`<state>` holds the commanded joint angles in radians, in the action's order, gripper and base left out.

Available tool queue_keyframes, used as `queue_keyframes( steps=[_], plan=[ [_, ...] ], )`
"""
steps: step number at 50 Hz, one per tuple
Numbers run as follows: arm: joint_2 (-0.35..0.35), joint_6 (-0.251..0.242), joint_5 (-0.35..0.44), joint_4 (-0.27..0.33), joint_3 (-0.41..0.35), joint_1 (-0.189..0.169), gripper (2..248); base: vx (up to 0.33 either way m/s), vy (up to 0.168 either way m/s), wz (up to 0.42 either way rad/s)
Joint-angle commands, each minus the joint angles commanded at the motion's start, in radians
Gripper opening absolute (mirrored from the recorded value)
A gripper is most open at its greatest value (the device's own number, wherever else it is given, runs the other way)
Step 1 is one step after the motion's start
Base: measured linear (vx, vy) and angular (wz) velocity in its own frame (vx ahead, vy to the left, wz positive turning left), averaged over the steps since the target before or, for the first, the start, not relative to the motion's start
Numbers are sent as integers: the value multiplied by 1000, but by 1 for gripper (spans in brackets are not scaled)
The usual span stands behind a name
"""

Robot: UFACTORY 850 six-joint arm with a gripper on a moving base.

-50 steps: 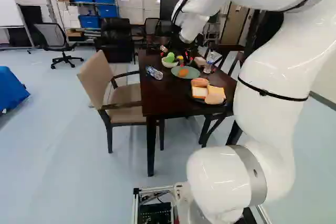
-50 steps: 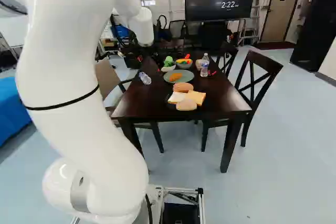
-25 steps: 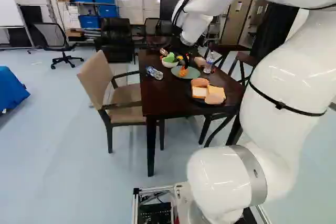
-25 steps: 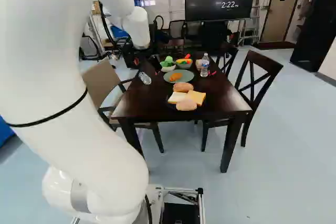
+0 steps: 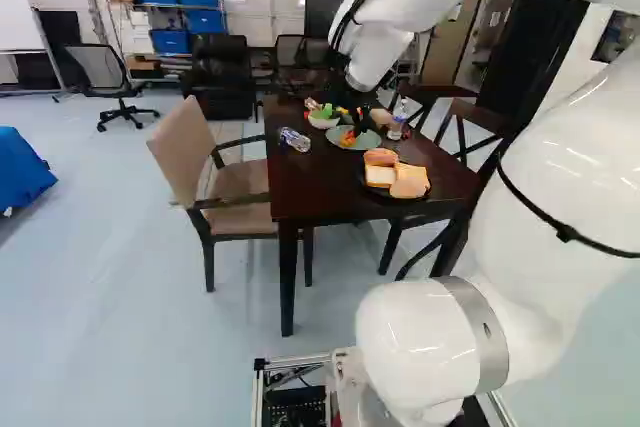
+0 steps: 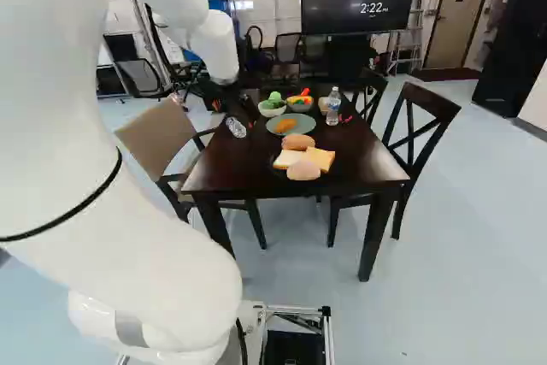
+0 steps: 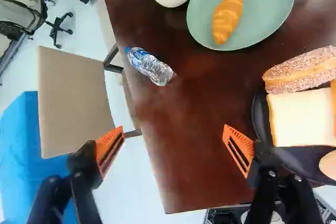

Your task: Move the croissant to the empty plate

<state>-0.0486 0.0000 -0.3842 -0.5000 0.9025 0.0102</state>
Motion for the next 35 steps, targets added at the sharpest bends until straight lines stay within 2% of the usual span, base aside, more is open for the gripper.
queue_keyframes(
  steps=[17,35],
  plan=[
    [-5,0,27,11,-18,0,247,0,0,0],
    [-17,0,92,37,-60,-1,247,0,0,0]
  ],
)
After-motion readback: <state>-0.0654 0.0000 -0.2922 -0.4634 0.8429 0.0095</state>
